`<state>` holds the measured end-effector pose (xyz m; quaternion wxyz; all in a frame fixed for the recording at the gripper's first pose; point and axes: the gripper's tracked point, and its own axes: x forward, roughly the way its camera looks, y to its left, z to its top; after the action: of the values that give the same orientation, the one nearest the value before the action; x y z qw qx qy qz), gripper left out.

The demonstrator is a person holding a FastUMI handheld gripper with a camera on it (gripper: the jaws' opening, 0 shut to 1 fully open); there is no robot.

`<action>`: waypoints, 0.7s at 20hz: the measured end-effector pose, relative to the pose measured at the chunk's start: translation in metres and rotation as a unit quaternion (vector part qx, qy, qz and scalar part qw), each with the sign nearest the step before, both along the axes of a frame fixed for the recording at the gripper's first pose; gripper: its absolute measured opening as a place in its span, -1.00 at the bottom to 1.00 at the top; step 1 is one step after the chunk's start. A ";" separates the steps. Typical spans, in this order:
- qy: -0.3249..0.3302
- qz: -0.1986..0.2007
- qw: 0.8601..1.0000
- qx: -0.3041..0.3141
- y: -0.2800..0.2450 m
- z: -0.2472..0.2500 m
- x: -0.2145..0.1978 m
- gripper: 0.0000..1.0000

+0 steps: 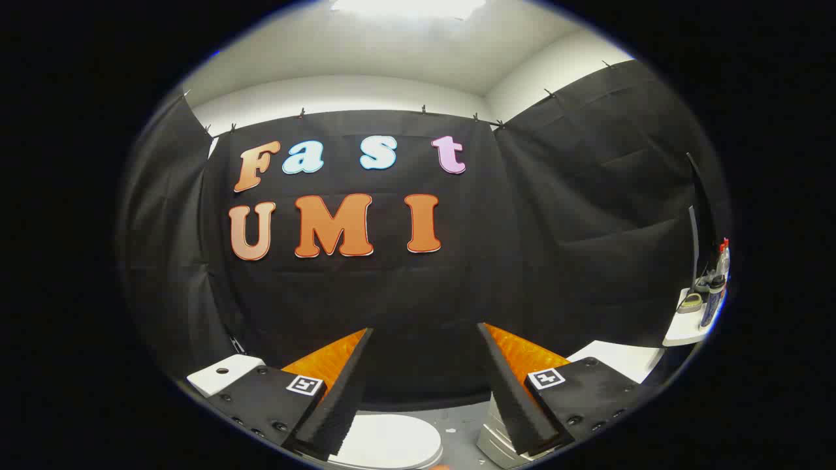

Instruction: Open the toilet lid.

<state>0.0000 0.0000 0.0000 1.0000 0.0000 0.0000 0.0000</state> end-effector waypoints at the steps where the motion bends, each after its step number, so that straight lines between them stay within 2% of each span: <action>1: 0.001 0.001 1.000 0.001 0.002 0.000 0.001 0.96; 14: 0.007 0.006 1.000 0.011 0.011 -0.026 -0.001 0.96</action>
<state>-0.0012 0.0114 -0.0259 0.9999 0.0111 0.0072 0.0057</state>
